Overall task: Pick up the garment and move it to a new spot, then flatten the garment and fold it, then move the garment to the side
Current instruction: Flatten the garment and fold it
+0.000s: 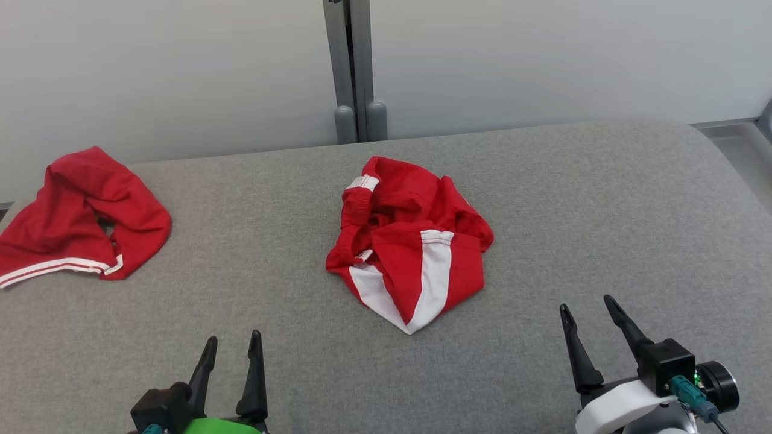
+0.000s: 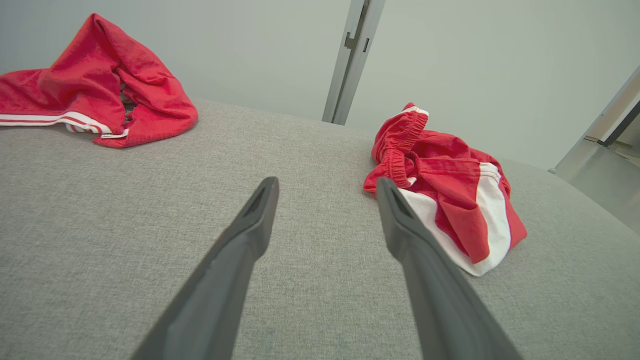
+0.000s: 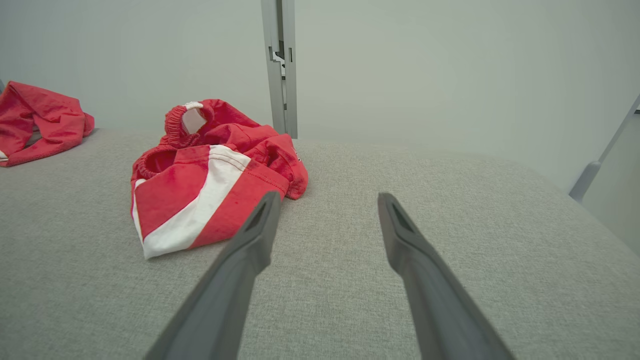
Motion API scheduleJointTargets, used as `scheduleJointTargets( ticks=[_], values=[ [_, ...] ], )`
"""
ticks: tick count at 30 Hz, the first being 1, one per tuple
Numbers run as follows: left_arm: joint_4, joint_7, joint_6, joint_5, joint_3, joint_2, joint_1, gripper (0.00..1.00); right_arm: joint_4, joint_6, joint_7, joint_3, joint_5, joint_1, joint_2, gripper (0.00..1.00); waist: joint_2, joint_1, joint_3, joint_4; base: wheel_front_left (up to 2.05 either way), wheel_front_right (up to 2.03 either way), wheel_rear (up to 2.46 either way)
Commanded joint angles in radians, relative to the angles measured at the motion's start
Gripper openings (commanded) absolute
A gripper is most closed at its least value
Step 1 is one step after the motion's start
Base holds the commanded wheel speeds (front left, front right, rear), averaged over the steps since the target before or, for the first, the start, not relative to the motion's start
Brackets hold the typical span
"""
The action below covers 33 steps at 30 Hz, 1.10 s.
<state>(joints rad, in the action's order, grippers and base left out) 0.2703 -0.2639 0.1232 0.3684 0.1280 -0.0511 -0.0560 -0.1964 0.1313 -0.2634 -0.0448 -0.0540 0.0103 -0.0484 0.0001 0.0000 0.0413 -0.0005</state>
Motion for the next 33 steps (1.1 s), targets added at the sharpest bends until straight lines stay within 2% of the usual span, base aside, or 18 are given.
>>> scheduleJointTargets(
  ticks=[1, 18, 23, 27, 33],
  values=[
    [-0.003, -0.001, 0.004, 0.000, -0.001, 0.000, -0.015, 1.00, -0.005, -0.001, -0.002, 0.000, -0.007, 0.000, -0.004, 1.00, -0.0001, 0.0000, 0.000, 0.000, 0.00, 0.00, 0.00],
    [0.014, -0.001, -0.009, -0.021, 0.013, 0.000, 0.008, 1.00, -0.015, -0.001, -0.002, 0.005, -0.008, -0.017, -0.004, 1.00, -0.0001, 0.0000, -0.009, 0.013, 0.00, 0.00, 0.00],
    [0.014, -0.001, -0.008, -0.025, 0.019, 0.000, 0.023, 1.00, -0.029, -0.001, -0.002, -0.037, 0.057, -0.057, -0.004, 1.00, -0.0001, 0.0000, -0.024, 0.034, 0.00, 0.00, 0.00],
    [0.011, -0.001, -0.008, -0.022, 0.030, 0.000, 0.035, 1.00, -0.086, -0.001, -0.002, -0.081, 0.134, -0.140, -0.004, 1.00, -0.0001, 0.0000, -0.044, 0.063, 0.00, 0.00, 0.00],
    [0.007, -0.001, -0.017, -0.011, 0.053, 0.000, 0.063, 1.00, -0.299, -0.001, -0.002, -0.174, 0.218, -0.358, -0.027, 1.00, -0.0001, 0.0000, -0.097, 0.116, 0.00, 0.00, 0.00]
  ],
)
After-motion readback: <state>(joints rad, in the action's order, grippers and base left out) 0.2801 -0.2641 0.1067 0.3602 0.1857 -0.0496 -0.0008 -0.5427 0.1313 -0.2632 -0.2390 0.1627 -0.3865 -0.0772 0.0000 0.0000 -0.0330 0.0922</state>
